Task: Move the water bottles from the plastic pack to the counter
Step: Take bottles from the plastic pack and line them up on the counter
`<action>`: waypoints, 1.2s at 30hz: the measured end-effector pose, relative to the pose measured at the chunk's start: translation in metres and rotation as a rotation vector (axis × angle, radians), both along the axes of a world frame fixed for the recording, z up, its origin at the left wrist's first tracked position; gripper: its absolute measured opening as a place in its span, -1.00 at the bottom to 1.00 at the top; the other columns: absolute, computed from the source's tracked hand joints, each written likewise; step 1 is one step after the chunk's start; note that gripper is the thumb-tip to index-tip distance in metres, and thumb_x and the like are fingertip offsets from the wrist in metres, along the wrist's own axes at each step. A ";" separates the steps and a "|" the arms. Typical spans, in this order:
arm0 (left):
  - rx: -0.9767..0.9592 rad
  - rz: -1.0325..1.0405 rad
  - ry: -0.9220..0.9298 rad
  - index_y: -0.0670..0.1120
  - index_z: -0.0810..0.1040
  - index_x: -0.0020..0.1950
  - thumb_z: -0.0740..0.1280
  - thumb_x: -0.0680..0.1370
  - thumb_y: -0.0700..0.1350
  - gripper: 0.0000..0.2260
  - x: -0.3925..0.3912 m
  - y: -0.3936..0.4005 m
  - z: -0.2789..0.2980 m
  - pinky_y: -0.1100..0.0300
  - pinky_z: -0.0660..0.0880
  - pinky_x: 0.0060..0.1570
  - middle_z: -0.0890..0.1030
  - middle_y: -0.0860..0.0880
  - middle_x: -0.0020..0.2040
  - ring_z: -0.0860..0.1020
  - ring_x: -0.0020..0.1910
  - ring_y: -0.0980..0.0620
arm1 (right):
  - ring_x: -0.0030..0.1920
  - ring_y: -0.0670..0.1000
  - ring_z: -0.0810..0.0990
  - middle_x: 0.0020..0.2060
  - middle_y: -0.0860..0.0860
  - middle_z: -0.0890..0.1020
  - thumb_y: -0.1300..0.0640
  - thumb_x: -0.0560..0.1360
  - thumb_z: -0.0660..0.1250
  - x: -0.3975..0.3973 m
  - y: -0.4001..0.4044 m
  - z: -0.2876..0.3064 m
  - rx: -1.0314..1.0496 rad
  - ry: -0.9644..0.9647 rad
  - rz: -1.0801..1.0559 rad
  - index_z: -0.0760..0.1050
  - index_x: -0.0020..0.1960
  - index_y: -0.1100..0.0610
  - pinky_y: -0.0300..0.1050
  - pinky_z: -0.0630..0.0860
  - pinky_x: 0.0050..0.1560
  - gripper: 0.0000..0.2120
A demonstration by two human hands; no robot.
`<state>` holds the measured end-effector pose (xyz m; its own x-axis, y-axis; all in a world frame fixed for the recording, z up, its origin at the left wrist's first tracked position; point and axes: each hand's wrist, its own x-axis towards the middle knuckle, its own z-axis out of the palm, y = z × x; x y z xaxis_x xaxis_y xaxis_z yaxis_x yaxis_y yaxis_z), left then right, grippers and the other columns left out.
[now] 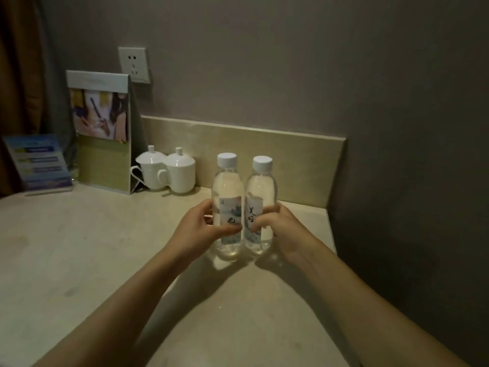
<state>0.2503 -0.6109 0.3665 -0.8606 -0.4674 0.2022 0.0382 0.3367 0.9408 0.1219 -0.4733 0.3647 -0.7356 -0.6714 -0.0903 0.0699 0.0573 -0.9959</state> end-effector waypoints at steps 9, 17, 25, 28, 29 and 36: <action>-0.104 -0.059 -0.042 -0.01 0.56 0.14 0.52 0.41 -0.19 -0.66 -0.029 -0.113 -0.002 0.14 0.60 -0.02 0.65 0.06 0.04 0.63 0.02 0.08 | 0.11 0.06 0.63 0.08 0.04 0.67 0.20 0.27 0.55 -0.014 -0.096 -0.012 0.073 0.043 -0.059 0.46 0.23 0.05 0.08 0.53 0.15 -0.44; -0.073 -0.011 0.076 0.07 0.43 0.23 0.52 0.43 -0.16 -0.54 -0.056 -0.151 -0.020 0.23 0.59 -0.03 0.61 0.13 0.06 0.62 0.05 0.15 | 0.00 -0.02 0.62 0.09 0.07 0.57 0.28 0.40 0.47 -0.010 -0.139 -0.010 0.118 0.184 -0.251 0.24 0.28 0.07 -0.07 0.61 -0.06 -0.42; -0.457 0.236 -0.022 0.00 0.38 0.17 0.54 0.36 0.13 -0.47 -0.061 -0.152 -0.038 0.37 0.39 -0.28 0.50 0.08 -0.04 0.49 -0.13 0.13 | 0.14 0.07 0.50 0.13 0.04 0.47 -0.21 0.33 0.49 -0.001 -0.145 -0.029 0.571 0.680 -0.511 0.33 0.21 0.09 0.09 0.54 0.12 -0.37; -0.465 0.200 -0.046 -0.05 0.36 0.21 0.50 0.43 0.09 -0.51 -0.062 -0.152 -0.040 0.39 0.28 -0.44 0.51 0.08 -0.21 0.46 -0.33 0.16 | 0.08 0.03 0.56 0.08 0.00 0.53 -0.15 0.39 0.45 -0.002 -0.147 -0.031 0.525 0.686 -0.496 0.38 0.18 0.07 0.05 0.59 0.05 -0.50; -0.462 0.191 -0.047 -0.04 0.35 0.20 0.49 0.45 0.06 -0.54 -0.063 -0.151 -0.040 0.40 0.29 -0.46 0.49 0.09 -0.24 0.44 -0.36 0.17 | 0.08 0.02 0.57 0.08 -0.01 0.55 -0.11 0.41 0.45 -0.005 -0.146 -0.032 0.508 0.671 -0.476 0.39 0.19 0.06 0.05 0.59 0.05 -0.53; -0.463 0.186 -0.052 0.03 0.31 0.02 0.47 0.48 0.03 -0.66 -0.072 -0.152 -0.039 0.41 0.26 -0.46 0.47 0.11 -0.25 0.44 -0.35 0.18 | 0.18 0.04 0.59 0.24 -0.01 0.57 0.03 0.48 0.43 -0.014 -0.147 -0.030 0.419 0.587 -0.394 0.28 0.35 0.01 -0.02 0.60 0.11 -0.48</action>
